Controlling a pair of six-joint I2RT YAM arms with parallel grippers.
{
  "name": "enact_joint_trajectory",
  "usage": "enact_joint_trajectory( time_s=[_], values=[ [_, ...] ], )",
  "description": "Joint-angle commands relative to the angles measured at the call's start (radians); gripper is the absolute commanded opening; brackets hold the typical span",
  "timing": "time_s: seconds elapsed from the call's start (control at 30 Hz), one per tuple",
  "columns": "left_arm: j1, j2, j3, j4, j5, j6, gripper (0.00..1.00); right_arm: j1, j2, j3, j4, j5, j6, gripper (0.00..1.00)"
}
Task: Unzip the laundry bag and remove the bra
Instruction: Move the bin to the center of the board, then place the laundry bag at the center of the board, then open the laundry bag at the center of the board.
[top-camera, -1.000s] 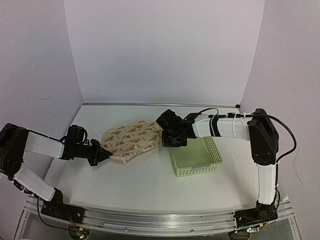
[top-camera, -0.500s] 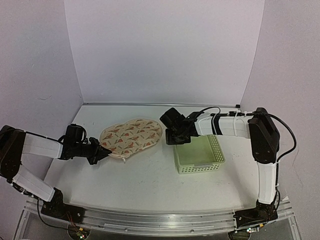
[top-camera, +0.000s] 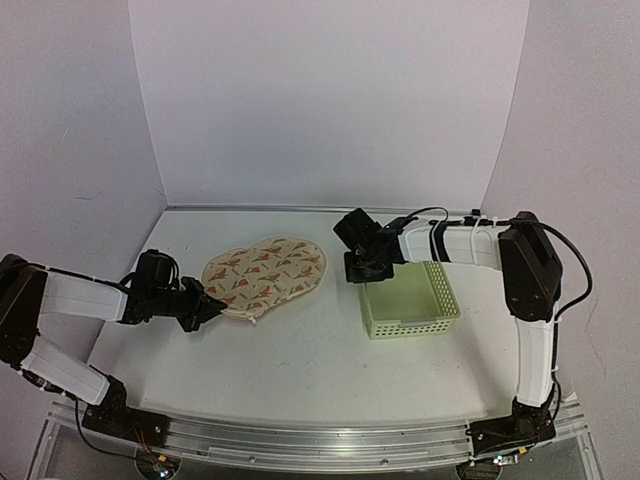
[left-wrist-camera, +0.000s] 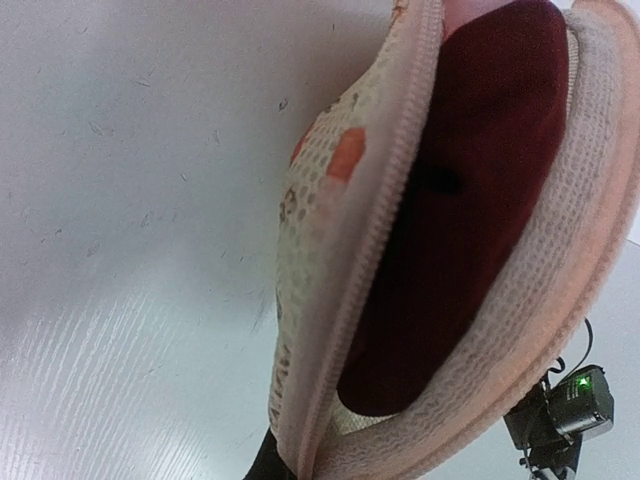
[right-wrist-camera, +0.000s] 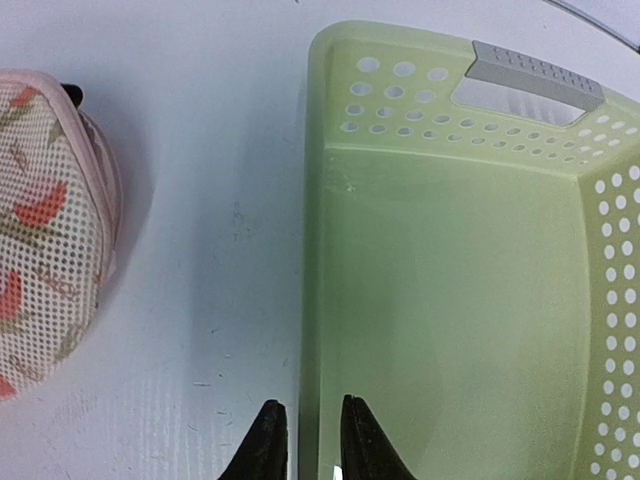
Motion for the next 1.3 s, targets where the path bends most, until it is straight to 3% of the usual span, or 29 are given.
enact_joint_trajectory(
  time_s=[0.0, 0.3, 0.53, 0.8, 1.03, 1.27],
  values=[
    [-0.009, -0.048, -0.016, 0.047, -0.036, -0.040, 0.06, -0.002, -0.027, 0.005, -0.011, -0.027, -0.016, 0.28],
    [-0.015, -0.084, -0.055, 0.045, -0.033, -0.053, 0.36, -0.003, -0.099, 0.001, -0.011, -0.125, 0.000, 0.53],
    [-0.020, -0.165, -0.076, -0.011, -0.001, -0.039, 0.50, -0.001, -0.192, 0.004, -0.010, -0.240, -0.032, 0.62],
    [-0.015, -0.203, 0.178, -0.514, -0.044, 0.320, 0.60, -0.001, -0.256, 0.024, -0.010, -0.357, -0.097, 0.67],
    [-0.005, -0.121, 0.423, -0.695, -0.107, 0.533, 0.61, 0.000, -0.281, 0.033, -0.009, -0.400, -0.120, 0.67],
    [0.008, 0.049, 0.685, -0.735, -0.125, 0.795, 0.62, -0.001, -0.302, 0.024, -0.009, -0.418, -0.121, 0.68]
  ],
)
